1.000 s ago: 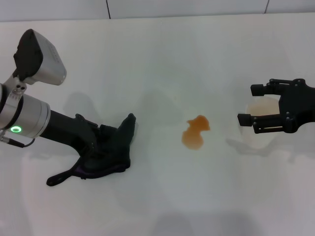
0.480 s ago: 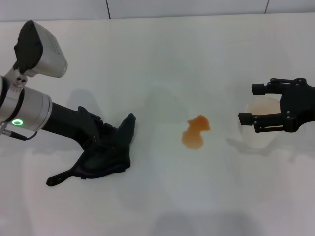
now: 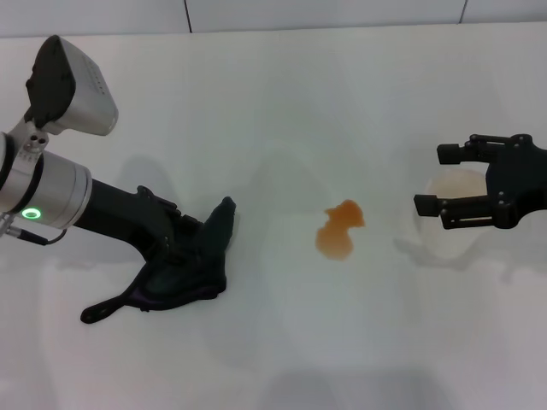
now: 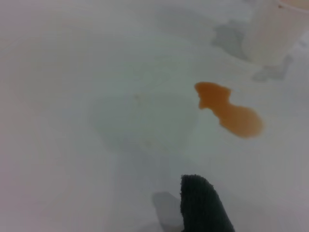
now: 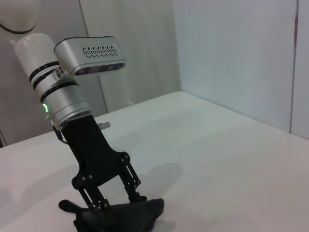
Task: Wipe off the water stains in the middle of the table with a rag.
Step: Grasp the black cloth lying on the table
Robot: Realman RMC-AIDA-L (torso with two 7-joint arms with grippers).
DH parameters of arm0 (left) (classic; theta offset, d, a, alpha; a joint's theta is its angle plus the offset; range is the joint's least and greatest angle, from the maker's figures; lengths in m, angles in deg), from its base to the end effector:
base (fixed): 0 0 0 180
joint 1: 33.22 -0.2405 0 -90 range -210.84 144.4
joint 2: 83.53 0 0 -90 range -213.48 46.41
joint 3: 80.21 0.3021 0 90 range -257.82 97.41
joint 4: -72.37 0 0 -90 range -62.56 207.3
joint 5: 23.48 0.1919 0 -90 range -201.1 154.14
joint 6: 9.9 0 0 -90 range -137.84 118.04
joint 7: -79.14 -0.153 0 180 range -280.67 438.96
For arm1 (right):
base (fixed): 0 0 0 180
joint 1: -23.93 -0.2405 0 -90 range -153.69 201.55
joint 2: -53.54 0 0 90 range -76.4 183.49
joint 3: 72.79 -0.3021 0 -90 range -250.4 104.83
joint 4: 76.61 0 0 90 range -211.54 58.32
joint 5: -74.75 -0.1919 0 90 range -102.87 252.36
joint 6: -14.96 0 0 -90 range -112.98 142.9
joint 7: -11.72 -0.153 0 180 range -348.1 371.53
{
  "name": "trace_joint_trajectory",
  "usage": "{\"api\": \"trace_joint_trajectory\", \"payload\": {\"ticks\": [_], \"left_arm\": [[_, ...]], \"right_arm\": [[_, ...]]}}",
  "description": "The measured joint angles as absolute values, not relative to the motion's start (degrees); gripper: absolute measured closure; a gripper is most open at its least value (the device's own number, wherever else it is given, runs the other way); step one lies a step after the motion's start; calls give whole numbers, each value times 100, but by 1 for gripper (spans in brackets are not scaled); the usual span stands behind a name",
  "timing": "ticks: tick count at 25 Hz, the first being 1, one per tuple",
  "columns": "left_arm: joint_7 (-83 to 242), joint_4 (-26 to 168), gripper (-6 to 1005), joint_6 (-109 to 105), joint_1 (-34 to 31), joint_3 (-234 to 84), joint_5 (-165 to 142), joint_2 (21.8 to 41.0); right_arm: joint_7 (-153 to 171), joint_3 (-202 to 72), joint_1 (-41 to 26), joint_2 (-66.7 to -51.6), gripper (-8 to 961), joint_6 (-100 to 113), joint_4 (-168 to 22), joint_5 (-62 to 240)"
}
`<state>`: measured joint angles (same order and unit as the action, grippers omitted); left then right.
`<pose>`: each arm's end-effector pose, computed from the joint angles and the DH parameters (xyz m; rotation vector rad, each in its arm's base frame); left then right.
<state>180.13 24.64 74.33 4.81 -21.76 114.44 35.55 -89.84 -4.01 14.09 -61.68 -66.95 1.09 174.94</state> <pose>-0.2702 0.3628 -0.0553 -2.9630 -0.6188 0.1632 0.2641 0.2925 0.0219 -2.6861 0.5091 0.4875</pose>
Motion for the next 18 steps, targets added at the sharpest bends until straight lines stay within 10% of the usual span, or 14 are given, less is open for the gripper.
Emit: {"api": "trace_joint_trajectory", "payload": {"ticks": [18], "left_arm": [[17944,2488,586,7441,464,-2167,11326,3563]], "right_arm": [[-8985,-370,1418,-6168,94,-6698,82,17406]]}}
